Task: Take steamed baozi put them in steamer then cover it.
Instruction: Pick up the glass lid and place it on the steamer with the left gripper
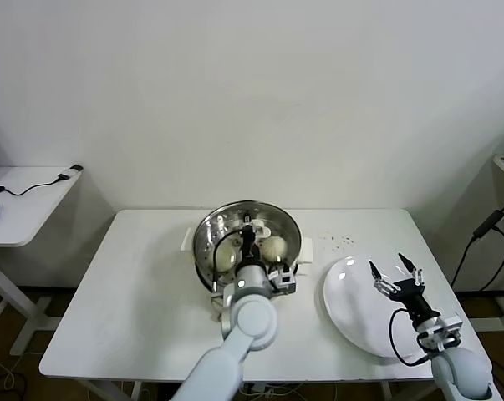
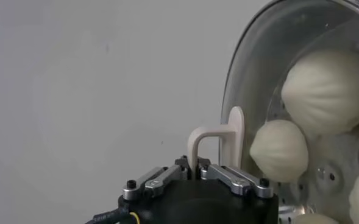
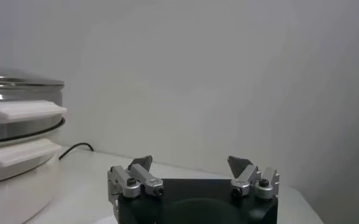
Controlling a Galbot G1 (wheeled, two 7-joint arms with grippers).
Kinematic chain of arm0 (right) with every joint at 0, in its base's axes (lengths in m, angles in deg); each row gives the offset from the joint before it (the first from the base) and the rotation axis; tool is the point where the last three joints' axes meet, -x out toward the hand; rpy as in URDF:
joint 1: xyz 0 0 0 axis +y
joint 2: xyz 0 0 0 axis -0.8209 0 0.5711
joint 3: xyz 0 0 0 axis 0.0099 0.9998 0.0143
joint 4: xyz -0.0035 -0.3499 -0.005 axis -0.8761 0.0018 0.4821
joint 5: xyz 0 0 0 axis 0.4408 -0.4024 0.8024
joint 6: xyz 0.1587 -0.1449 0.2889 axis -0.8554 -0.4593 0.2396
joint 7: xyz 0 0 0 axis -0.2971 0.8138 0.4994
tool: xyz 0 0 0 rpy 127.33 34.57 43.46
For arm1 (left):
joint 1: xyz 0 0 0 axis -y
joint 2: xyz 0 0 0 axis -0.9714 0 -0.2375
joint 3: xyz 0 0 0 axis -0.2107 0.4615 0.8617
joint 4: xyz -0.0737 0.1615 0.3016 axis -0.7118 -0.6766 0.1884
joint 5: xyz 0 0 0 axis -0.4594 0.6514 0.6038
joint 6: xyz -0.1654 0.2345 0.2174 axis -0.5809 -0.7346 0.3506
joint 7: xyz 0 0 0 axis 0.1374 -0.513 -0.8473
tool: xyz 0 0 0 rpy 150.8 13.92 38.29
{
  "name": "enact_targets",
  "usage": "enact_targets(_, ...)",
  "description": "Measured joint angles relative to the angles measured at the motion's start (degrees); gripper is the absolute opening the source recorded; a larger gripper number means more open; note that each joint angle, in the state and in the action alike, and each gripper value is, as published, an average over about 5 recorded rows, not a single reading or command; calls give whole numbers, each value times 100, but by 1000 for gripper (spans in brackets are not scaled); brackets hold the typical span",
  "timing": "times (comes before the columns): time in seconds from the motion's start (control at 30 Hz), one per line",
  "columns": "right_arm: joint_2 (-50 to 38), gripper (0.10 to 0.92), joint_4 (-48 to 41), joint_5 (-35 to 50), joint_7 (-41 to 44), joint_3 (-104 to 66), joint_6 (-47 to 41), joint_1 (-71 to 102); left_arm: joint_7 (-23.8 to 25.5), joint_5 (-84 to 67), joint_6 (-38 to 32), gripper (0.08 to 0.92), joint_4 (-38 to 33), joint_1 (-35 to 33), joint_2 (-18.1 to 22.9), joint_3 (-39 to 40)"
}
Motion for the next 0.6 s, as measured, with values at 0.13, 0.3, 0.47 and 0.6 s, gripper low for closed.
enact_targets(0.13, 2, 823, -11, -6, 10, -11, 5, 8, -34, 9, 0, 150, 28, 15, 0, -6)
enact_targets(0.3, 20, 823, -24, -21, 26, -18, 16, 17, -52, 29, 0, 150, 64, 20, -16, -4)
enact_targets(0.47, 36, 823, -34, -42, 37, -21, 24, 21, -52, 58, -3, 150, 101, 21, -29, -6)
enact_targets(0.6, 53, 823, -57, -57, 48, -25, 34, 21, -84, 79, -4, 150, 138, 12, -17, -7)
